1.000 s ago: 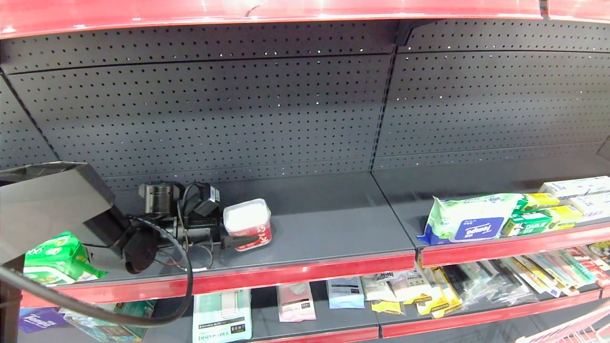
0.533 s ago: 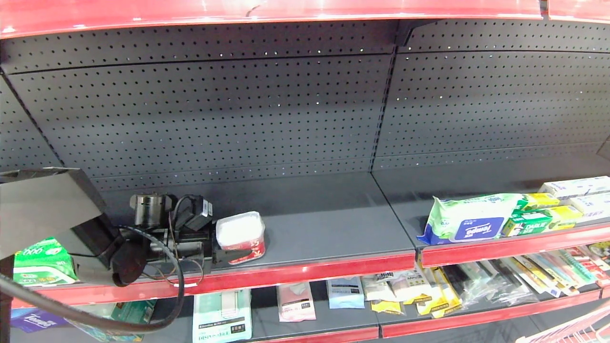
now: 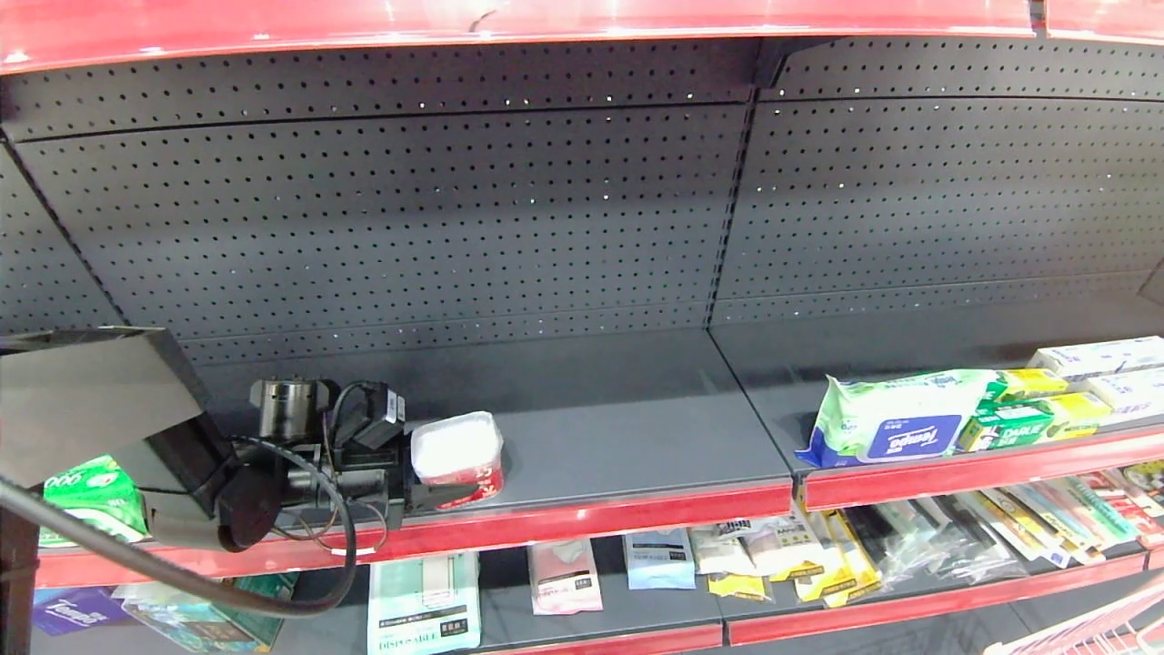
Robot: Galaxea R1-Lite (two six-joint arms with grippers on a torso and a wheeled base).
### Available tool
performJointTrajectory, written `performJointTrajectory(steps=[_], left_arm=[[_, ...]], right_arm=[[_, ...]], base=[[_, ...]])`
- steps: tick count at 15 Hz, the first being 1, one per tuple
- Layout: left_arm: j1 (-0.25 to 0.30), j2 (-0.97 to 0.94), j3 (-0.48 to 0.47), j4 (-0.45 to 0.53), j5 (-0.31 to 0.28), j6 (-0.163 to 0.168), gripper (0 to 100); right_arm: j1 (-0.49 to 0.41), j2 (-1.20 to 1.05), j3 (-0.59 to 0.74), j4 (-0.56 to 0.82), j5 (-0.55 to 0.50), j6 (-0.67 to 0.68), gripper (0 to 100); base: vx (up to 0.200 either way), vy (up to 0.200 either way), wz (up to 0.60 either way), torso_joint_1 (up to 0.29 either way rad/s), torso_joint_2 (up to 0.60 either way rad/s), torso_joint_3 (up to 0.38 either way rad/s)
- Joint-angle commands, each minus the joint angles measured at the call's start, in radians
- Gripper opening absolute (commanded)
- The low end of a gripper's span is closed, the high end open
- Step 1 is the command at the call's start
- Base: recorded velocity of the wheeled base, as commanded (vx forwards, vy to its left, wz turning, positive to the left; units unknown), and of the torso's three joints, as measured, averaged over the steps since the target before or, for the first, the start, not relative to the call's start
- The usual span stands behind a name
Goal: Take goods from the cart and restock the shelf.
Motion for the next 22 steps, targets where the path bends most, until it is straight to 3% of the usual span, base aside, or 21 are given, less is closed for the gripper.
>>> performJointTrajectory(steps=[1, 7, 22], left_arm=[[-0.003, 0.003, 0.001, 0.001, 0.001, -0.001, 0], [-0.001, 0.003, 0.008, 0.001, 0.001, 0.019, 0], [-0.009, -0.016, 0.085, -0.04, 0.028, 0.01, 0]], right_arm=[[0.0, 0.002, 0.001, 0.0, 0.0, 0.0, 0], [0.0, 0.002, 0.005, 0.001, 0.0, 0.0, 0], [0.0, 0.002, 0.008, 0.0, 0.0, 0.001, 0]], base=[[0.0, 0.0, 0.0, 0.0, 0.0, 0.0], [0.0, 0.0, 0.0, 0.0, 0.0, 0.0], [0.0, 0.0, 0.0, 0.0, 0.0, 0.0]])
